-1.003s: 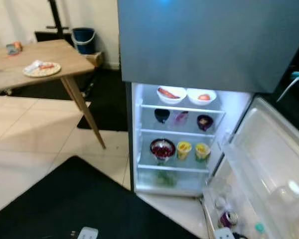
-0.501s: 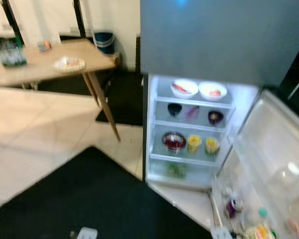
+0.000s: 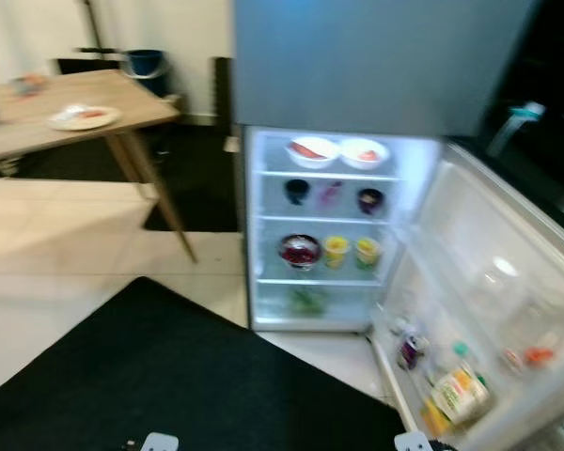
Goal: Restocking fridge
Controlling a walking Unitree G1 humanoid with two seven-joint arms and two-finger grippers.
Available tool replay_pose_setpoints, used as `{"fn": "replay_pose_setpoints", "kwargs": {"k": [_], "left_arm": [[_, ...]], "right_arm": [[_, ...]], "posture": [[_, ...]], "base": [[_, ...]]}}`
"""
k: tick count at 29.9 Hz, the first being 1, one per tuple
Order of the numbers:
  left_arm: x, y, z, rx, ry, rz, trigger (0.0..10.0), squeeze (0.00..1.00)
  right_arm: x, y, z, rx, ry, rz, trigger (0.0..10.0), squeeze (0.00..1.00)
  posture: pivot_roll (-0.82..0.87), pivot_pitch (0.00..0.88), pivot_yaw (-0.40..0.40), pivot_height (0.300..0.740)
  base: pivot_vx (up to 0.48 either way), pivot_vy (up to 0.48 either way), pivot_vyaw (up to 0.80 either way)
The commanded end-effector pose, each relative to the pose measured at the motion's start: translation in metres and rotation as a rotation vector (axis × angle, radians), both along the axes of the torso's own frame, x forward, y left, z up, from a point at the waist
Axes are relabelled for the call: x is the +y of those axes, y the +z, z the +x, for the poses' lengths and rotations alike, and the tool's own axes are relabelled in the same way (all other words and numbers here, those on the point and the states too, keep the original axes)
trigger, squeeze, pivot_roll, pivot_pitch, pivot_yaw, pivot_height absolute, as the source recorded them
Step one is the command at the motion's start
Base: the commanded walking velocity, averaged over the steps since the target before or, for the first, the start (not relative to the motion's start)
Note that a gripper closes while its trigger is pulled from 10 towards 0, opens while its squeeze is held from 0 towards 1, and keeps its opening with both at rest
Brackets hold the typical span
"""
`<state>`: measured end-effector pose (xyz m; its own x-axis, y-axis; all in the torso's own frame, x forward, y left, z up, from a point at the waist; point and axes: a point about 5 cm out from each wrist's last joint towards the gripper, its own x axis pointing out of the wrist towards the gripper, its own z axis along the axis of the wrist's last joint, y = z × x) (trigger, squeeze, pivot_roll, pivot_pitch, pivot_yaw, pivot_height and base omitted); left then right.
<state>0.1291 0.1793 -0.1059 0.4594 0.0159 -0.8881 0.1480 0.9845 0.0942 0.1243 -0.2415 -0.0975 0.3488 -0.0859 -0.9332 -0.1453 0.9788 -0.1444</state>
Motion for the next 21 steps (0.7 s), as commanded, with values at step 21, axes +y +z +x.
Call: {"fn": "replay_pose_setpoints", "kwargs": {"k": [21], "left_arm": [[-0.003, -0.003, -0.009, 0.038, -0.04, -0.018, 10.0, 0.0]], "right_arm": [[-0.012, 0.006, 0.009, -0.05, -0.085, -0.048, 10.0, 0.0]], "posture": [[-0.07, 0.0, -0.061, 0.74]], "base": [[0.0, 0.0, -0.45]]}}
